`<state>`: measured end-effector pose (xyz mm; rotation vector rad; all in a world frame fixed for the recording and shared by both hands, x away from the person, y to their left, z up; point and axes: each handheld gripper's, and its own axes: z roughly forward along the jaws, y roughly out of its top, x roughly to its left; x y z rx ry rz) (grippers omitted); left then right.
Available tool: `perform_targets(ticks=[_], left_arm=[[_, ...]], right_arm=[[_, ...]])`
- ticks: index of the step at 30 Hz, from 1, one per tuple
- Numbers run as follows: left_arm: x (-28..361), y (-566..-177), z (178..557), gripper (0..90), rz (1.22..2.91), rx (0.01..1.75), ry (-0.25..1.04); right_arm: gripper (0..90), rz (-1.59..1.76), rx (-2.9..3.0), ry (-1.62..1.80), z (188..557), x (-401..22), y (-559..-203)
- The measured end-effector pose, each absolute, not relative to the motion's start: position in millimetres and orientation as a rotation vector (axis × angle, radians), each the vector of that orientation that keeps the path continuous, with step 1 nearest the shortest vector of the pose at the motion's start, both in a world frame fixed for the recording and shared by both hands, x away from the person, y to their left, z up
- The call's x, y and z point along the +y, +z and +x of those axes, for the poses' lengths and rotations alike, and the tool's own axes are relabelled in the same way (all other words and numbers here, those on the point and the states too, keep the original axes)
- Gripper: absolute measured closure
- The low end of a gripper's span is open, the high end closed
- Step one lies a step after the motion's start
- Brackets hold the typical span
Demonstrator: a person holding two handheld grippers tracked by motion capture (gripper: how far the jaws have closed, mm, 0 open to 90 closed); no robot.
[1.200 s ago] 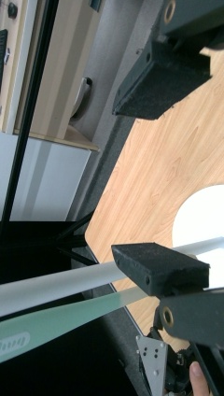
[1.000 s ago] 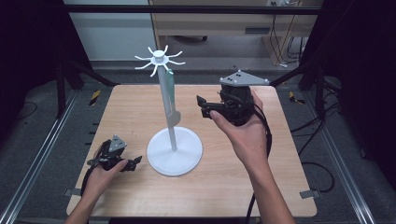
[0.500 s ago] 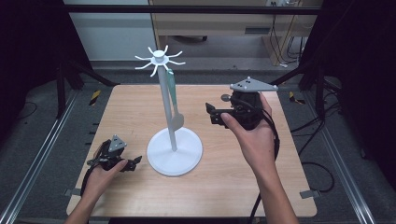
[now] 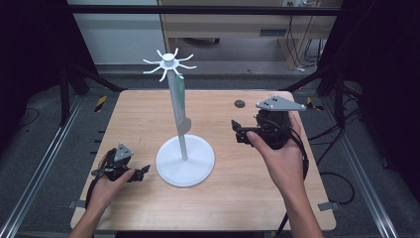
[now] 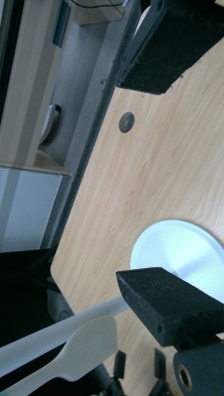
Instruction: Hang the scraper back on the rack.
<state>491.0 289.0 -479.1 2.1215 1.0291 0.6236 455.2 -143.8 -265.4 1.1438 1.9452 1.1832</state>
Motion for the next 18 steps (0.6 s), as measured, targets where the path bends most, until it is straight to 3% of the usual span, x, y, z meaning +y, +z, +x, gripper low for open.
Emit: perform_targets(ticks=[18], left_arm=[[290.5, -478.4, 490.2, 4.1, 2.113, 1.028, 0.631]], right_arm=[[6.1, 1.193, 1.982, 1.133, 429.1, -160.8, -338.2]])
